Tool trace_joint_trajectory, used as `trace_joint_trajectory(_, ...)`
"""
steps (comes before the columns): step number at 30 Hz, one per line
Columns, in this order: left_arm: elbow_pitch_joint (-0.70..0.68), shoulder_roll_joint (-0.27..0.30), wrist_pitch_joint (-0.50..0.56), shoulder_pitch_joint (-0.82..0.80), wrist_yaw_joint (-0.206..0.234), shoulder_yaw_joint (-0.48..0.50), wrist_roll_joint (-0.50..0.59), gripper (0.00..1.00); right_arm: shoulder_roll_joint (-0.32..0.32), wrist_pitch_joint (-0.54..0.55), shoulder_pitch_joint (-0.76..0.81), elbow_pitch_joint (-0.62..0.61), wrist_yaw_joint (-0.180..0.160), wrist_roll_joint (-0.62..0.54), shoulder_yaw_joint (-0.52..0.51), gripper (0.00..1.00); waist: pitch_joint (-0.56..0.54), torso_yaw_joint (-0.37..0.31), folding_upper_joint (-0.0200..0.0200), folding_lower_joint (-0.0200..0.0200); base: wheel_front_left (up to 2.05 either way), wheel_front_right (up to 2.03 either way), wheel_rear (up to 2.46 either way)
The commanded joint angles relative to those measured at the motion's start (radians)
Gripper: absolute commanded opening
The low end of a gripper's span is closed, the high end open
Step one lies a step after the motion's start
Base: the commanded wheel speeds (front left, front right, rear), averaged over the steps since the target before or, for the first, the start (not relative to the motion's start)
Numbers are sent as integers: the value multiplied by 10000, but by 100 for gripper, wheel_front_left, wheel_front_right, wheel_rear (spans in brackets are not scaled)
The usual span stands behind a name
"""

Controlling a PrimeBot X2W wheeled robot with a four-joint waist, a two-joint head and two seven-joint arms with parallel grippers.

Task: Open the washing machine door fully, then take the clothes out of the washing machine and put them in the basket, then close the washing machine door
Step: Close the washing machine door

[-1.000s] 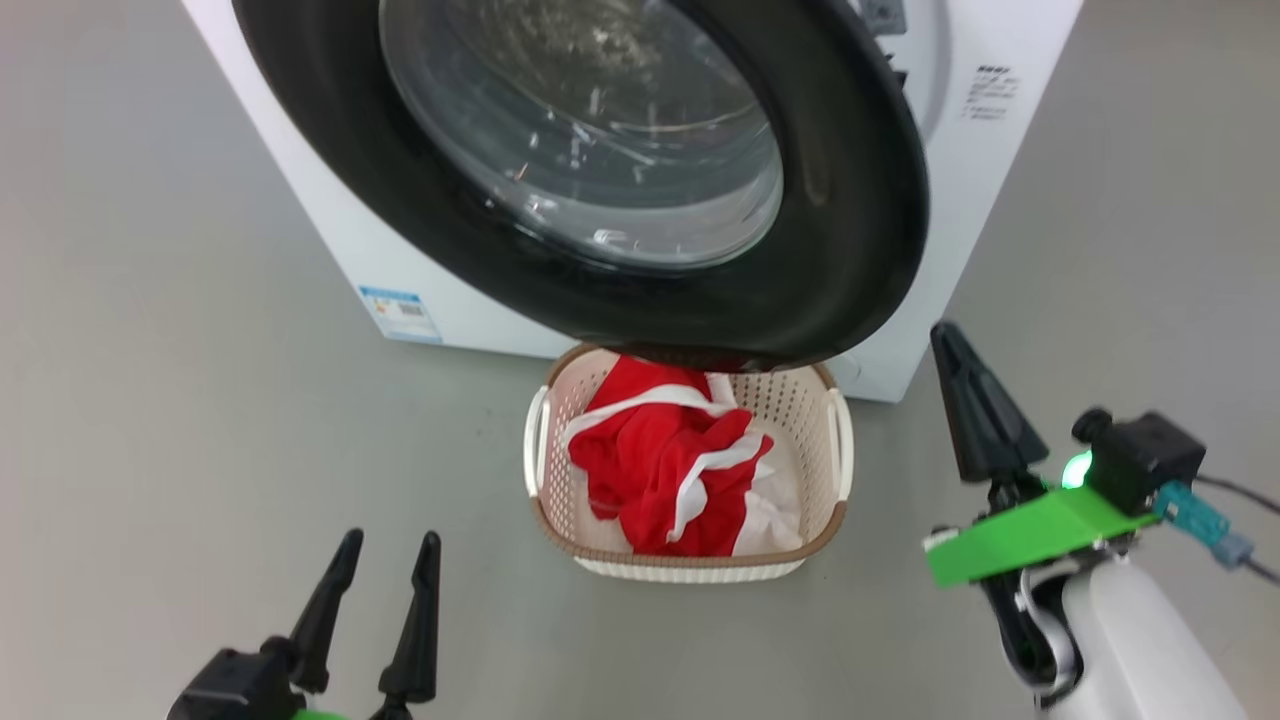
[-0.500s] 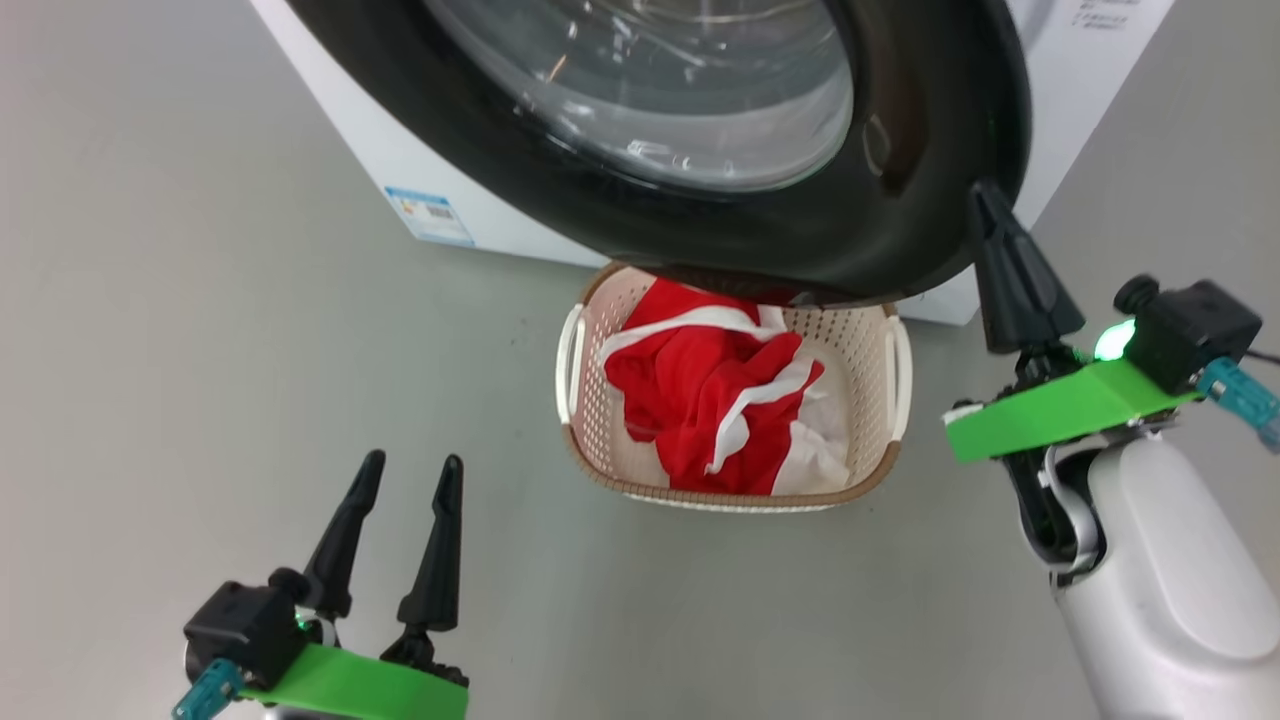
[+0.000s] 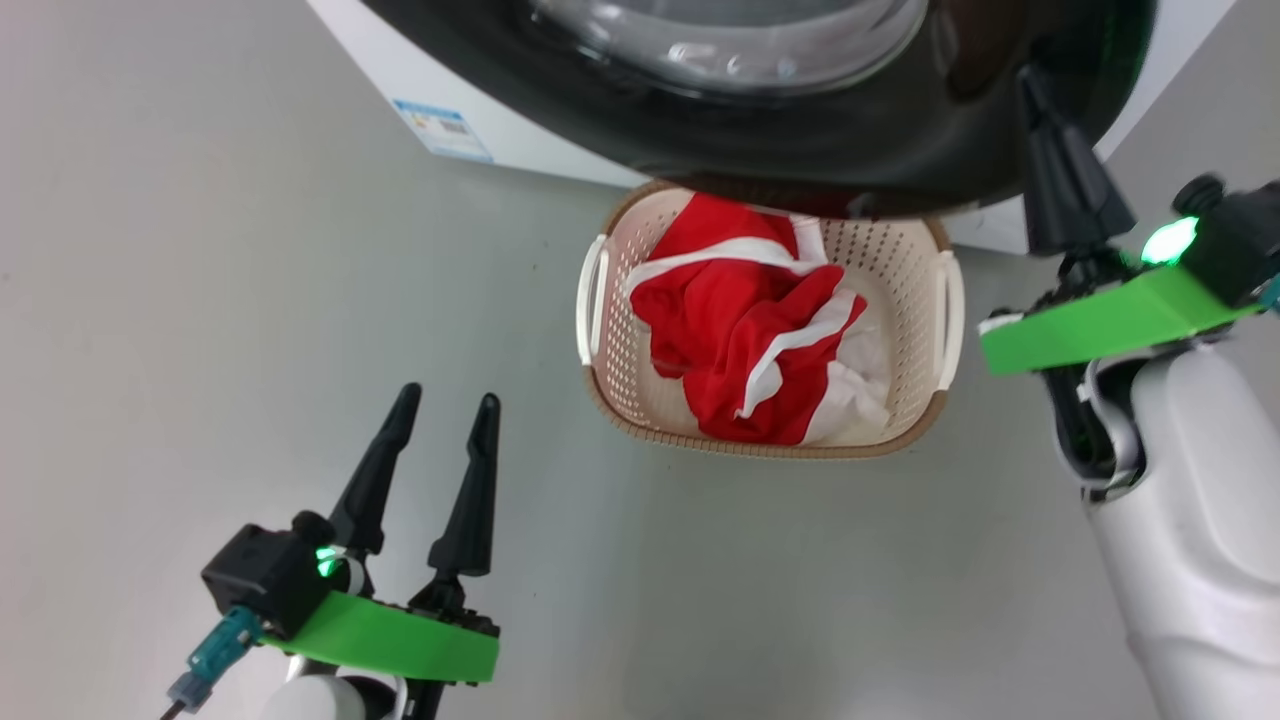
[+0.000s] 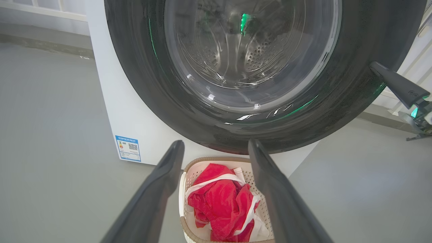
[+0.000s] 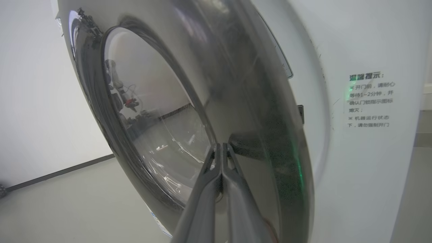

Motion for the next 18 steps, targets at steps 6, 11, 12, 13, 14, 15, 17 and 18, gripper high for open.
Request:
trace_joint_trajectory(6, -357, 118, -120, -425, -54, -61, -194, 100, -65, -63, -691, -218, 63, -62, -238, 0, 630, 380, -1, -1, 0, 0, 0)
trace_joint_trajectory(11, -402, 118, -120, -514, -54, -214, -263, 100, -130, -63, -941, -194, 63, -70, -430, 0, 755, 513, -1, -1, 0, 0, 0)
trace_joint_trajectory(12, -414, 118, -120, -526, -54, -254, -274, 100, -141, -63, -1002, -193, 63, -67, -478, 0, 794, 543, -1, -1, 0, 0, 0)
trace_joint_trajectory(13, -418, 118, -120, -540, -54, -290, -283, 100, -152, -63, -1056, -189, 63, -68, -515, 0, 812, 567, -1, -1, 0, 0, 0)
trace_joint_trajectory(14, -423, 118, -120, -554, -54, -331, -292, 100, -163, -63, -1109, -184, 63, -73, -552, 0, 846, 595, -1, -1, 0, 0, 0)
trace_joint_trajectory(15, -429, 118, -120, -573, -54, -366, -299, 100, -173, -63, -1165, -180, 63, -75, -584, 0, 869, 617, -1, -1, 0, 0, 0)
trace_joint_trajectory(17, -447, 118, -120, -602, -54, -423, -314, 100, -196, -63, -1290, -172, 63, -75, -644, 0, 928, 654, -1, -1, 0, 0, 0)
trace_joint_trajectory(18, -455, 118, -120, -618, -54, -444, -324, 100, -208, -63, -1354, -173, 63, -69, -681, 0, 956, 671, -1, -1, 0, 0, 0)
